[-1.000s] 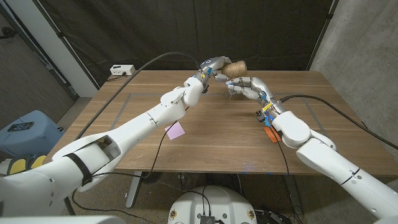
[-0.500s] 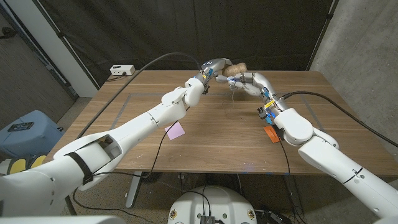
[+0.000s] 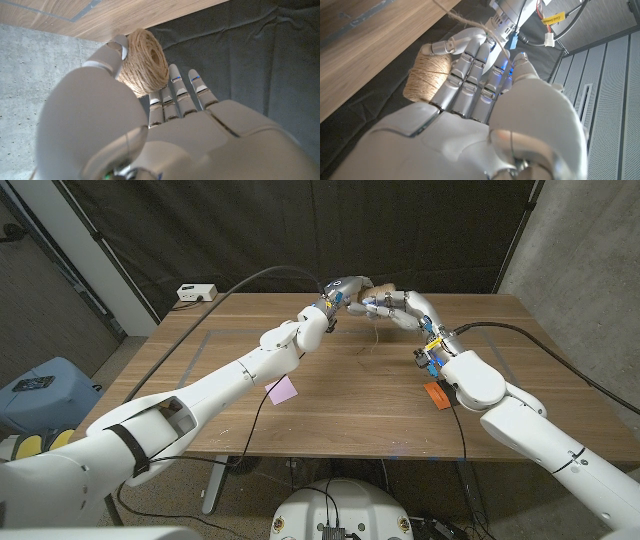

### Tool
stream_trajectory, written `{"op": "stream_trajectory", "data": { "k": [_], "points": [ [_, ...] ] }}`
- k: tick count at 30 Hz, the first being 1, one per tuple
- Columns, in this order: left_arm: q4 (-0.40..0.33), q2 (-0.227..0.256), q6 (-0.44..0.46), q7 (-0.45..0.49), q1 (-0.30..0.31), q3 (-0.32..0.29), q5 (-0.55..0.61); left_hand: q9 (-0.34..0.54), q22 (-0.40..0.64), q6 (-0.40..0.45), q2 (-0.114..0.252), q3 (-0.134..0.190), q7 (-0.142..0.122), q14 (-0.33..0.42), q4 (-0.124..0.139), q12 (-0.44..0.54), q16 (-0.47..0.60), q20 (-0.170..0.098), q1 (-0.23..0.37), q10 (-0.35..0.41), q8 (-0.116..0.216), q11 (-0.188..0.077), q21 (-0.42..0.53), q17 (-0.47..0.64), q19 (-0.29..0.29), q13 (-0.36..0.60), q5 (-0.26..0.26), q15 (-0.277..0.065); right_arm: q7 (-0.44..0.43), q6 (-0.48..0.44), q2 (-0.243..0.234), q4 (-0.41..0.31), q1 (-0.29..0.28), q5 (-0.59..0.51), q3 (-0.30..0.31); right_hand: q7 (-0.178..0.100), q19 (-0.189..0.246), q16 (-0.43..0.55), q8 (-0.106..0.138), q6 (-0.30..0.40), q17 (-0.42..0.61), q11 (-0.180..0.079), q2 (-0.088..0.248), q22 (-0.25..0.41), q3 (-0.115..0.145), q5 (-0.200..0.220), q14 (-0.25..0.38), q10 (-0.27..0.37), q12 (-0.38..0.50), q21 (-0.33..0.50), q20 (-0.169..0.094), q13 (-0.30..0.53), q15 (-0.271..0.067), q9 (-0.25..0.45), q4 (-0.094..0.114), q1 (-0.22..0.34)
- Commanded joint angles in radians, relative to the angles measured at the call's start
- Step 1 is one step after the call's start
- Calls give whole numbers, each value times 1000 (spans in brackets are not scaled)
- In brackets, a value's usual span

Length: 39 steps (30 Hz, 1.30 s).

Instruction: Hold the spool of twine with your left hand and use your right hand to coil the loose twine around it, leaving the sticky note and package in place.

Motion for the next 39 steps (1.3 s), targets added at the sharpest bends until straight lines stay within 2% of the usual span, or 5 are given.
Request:
{"op": "stream_trajectory", "data": {
  "k": [1, 7, 19, 39],
  "points": [
    [8, -10, -1, 17, 2, 4, 2, 28, 2, 26, 108, -6, 4, -1, 2, 5, -2, -4, 32, -3, 4, 4, 5, 0, -1, 3, 7, 1, 26, 17, -10, -31, -6, -2, 1, 4, 7, -2, -1, 8, 5, 6, 7, 2, -5, 3, 11, 7, -2, 7, -91, 3, -121, 5, -2, -3],
    [4, -15, 6, 22, 5, 6, 3, 28, 2, 27, 107, -7, 4, 0, 1, 4, -4, -3, 32, -4, 3, 3, 6, -2, -1, 2, 10, 1, 47, 26, -13, -41, -5, 5, -6, 6, 8, -4, -2, 9, 6, 6, 8, 2, -6, 3, 11, 9, -2, 9, -91, 3, -121, 5, -2, -4],
    [-16, -8, 14, 14, 13, 10, 8, 29, 2, 27, 110, -12, 2, 0, 1, 5, -4, -4, 34, -3, 3, 1, 6, -1, -2, 3, 14, 3, 79, 46, 10, -30, 44, -4, -34, 5, 8, -6, -4, 9, 8, 6, 10, 2, -7, 3, 14, 9, -3, 10, -90, 5, -121, 5, -3, -3],
    [31, -10, -49, 6, 2, 19, -5, 29, 2, 31, 111, -20, 1, 1, 1, 6, -7, -5, 35, -4, 2, 1, 8, -2, -3, 3, 20, 0, 124, 49, 38, -6, 134, 10, -58, 5, 9, -11, -9, 8, 12, 6, 13, 2, -9, 3, 17, 5, -9, 14, -87, 5, -122, 6, -5, -2]
  ]
}}
